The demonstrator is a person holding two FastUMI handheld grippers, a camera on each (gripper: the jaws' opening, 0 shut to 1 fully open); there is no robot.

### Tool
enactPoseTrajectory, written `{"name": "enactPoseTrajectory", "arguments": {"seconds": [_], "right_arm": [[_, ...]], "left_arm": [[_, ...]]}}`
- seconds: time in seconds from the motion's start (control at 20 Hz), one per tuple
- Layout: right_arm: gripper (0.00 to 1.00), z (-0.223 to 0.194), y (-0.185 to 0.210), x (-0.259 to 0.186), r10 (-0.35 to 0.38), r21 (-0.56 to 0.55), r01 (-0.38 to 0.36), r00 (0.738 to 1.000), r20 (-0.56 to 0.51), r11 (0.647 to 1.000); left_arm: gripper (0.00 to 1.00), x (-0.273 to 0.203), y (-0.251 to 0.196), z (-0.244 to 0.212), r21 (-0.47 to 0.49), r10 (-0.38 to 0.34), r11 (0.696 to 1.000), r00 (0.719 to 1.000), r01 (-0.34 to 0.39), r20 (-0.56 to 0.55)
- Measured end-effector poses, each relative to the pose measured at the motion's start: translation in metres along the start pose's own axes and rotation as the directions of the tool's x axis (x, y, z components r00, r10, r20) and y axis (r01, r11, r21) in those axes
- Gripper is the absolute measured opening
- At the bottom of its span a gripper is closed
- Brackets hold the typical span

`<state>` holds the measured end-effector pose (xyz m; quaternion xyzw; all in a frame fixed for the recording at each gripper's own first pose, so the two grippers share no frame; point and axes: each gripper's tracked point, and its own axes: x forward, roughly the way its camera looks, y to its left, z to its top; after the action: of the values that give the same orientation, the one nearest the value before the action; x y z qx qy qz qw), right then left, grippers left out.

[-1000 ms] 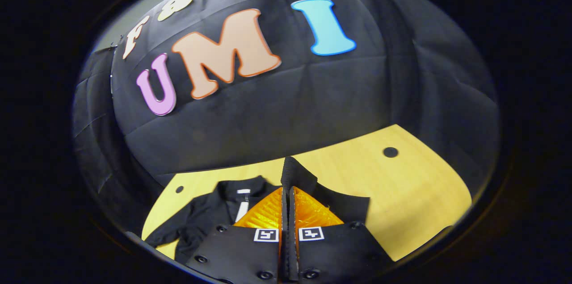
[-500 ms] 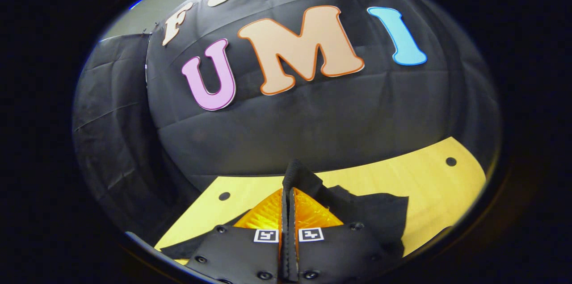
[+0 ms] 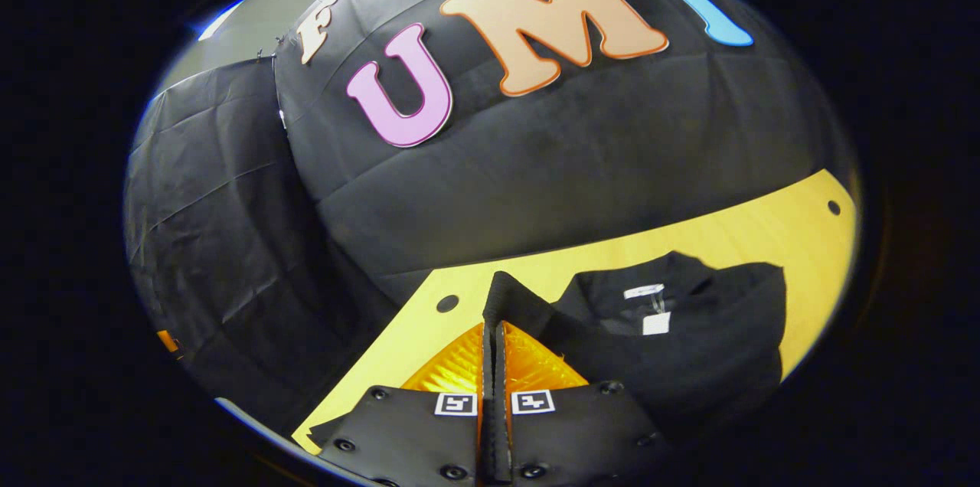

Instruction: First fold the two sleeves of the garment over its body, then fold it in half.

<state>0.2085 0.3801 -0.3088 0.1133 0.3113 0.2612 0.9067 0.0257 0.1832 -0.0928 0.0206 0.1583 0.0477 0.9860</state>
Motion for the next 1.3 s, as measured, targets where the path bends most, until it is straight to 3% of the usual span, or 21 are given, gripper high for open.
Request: {"name": "enactPoseTrajectory", "arguments": {"seconds": [0.25,0.35,0.4,0.6,0.65,1.0,1.3], "right_arm": [[0.02,-0.032,-0.006,0.024,0.016,0.065,-0.012,0.997,-0.07,0.998],[0.1,-0.038,-0.001,0.027,0.048,0.087,-0.042,0.996,-0.072,0.995],[0.01,-0.039,0.004,0.027,0.08,0.109,-0.071,0.994,-0.074,0.991],[0.73,-0.044,-0.006,0.034,0.043,0.126,-0.03,0.994,-0.096,0.992],[0.99,-0.045,-0.008,0.032,0.029,0.122,-0.017,0.995,-0.096,0.992],[0.98,-0.013,-0.026,0.011,-0.026,0.107,0.029,0.999,-0.033,0.994],[0.98,0.04,-0.057,-0.054,-0.108,0.045,0.104,0.99,0.093,0.994]], "left_arm": [[0.94,0.003,0.002,-0.009,-0.013,0.014,1.0,1.0,-0.015,-0.023],[0.93,0.002,0.003,-0.014,-0.012,0.022,1.0,0.999,-0.023,-0.035],[0.93,0.002,0.005,-0.018,-0.009,0.027,1.0,0.999,-0.028,-0.042],[0.93,0.003,0.008,-0.025,-0.002,0.033,0.999,0.998,-0.033,-0.059],[0.93,0.004,0.008,-0.027,-0.001,0.035,0.999,0.997,-0.035,-0.064],[0.94,0.007,0.017,-0.049,0.014,0.06,0.998,0.993,-0.059,-0.104],[0.94,0.007,0.027,-0.068,0.013,0.073,0.997,0.988,-0.072,-0.137]]}}
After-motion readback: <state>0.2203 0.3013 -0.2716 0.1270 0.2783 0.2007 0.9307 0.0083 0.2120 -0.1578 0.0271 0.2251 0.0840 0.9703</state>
